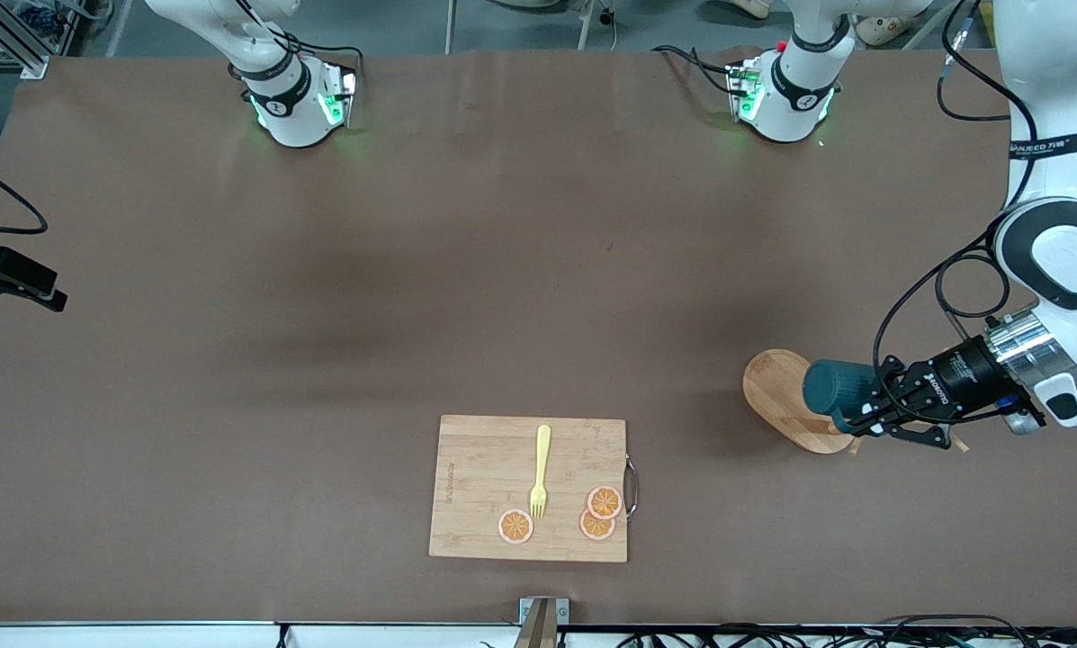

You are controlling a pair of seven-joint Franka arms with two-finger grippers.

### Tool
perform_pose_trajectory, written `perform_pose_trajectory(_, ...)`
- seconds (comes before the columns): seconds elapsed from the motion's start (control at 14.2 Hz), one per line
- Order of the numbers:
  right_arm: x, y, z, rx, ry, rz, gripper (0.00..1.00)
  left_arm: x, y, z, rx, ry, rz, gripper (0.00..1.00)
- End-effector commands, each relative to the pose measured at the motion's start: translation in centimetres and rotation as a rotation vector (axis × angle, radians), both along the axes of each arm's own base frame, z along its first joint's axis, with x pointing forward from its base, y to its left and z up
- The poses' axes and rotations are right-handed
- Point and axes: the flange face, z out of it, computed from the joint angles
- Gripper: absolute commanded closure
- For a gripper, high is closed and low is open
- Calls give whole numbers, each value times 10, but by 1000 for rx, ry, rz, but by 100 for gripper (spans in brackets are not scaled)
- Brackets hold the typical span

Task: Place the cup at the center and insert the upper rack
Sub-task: 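Open the left gripper to leave the mug hanging on the peg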

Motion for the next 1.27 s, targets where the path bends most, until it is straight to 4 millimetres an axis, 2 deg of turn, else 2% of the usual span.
perform_pose_trajectory(0.0,-10,1,3,-16,-2,13,0,4,2,2,-10,-23,0,99)
perform_pose_trajectory(0.21,-10,2,3,-15,0,14,0,5,4,0,-8,-20,2,98)
perform_pose_trajectory(0.49,-10,1,3,-13,-7,13,0,6,17,-4,4,-34,1,97)
perform_pose_trajectory(0.91,-12,1,7,-13,-11,13,0,6,19,-4,5,-35,3,92)
perform_pose_trajectory(0.98,-12,1,6,-13,-10,13,0,6,20,-4,6,-37,2,87)
perform_pose_trajectory(1.06,-12,1,6,-13,-13,13,0,6,21,-5,8,-39,0,76)
perform_pose_trajectory(1.13,-12,1,6,-13,-13,13,0,6,21,-4,13,-47,-9,51)
perform_pose_trajectory(1.2,-12,0,6,-13,-13,11,0,6,21,-3,18,-59,-19,16)
